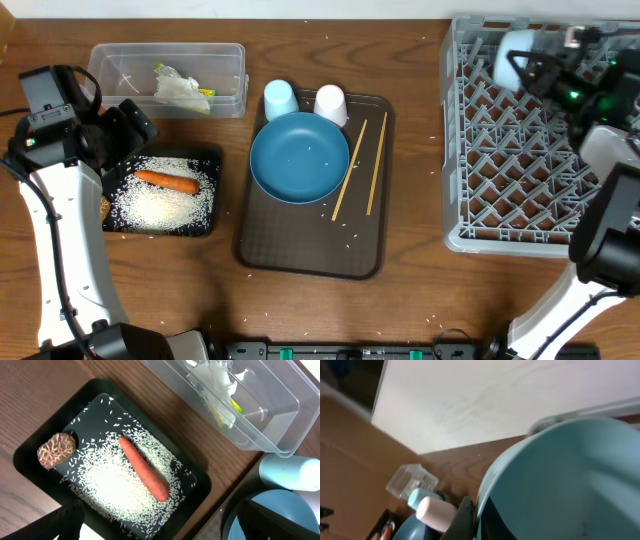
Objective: Sort waste into correct bins and load items into the dishwasher rack
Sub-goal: 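Carry the bowl right and set it upside down in the dish rack, then open the right gripper and move it back to the blue plate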
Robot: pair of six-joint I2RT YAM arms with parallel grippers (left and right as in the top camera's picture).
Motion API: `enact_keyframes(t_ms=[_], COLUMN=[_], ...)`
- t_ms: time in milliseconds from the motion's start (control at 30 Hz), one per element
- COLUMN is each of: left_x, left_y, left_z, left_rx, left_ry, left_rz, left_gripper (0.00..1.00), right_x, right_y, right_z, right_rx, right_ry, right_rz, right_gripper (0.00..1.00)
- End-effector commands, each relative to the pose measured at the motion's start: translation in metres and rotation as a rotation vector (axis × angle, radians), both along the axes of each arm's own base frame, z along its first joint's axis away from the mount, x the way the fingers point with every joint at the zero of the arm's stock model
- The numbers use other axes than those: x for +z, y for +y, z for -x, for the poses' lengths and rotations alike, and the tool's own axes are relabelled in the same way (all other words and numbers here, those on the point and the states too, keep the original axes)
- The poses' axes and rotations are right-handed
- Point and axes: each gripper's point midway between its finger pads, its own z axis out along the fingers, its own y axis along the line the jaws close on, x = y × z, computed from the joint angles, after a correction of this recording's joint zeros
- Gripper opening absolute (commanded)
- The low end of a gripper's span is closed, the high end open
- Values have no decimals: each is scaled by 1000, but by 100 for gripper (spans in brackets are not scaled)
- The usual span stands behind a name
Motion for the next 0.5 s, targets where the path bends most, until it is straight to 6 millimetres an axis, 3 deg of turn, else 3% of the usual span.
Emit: enact_keyframes(t_ms=[0,467], left_x=[8,8], left_y=[3,3], left_z=[-1,-1], left_rx=[11,11], left_ry=[-20,-20], left_rz=[-9,-9], left_gripper=[98,98], right_x=[-8,-11], right_y=[-21,-40], right_z=[7,16], right_rx=[-31,-55], right_ry=[60,95], right_rz=[-57,-83], right_gripper=[1,1])
